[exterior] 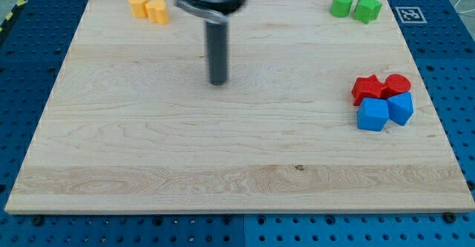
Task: Move the yellow heart along with yellow hexagon towards center
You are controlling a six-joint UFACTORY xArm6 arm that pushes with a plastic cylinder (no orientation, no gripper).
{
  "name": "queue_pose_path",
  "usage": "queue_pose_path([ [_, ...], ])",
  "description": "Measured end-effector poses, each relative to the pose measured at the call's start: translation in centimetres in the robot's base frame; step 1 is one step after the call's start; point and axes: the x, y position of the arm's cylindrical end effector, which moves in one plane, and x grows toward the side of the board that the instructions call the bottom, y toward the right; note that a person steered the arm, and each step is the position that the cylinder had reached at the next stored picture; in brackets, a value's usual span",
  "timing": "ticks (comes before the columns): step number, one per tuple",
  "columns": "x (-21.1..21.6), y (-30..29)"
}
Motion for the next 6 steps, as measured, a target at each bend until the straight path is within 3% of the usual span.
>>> queue_pose_path([
  [2, -8.3, -18.3],
  [3, -10.4, -22.6],
  [4, -10.7, -22.9],
  [6, -16.3, -22.9],
])
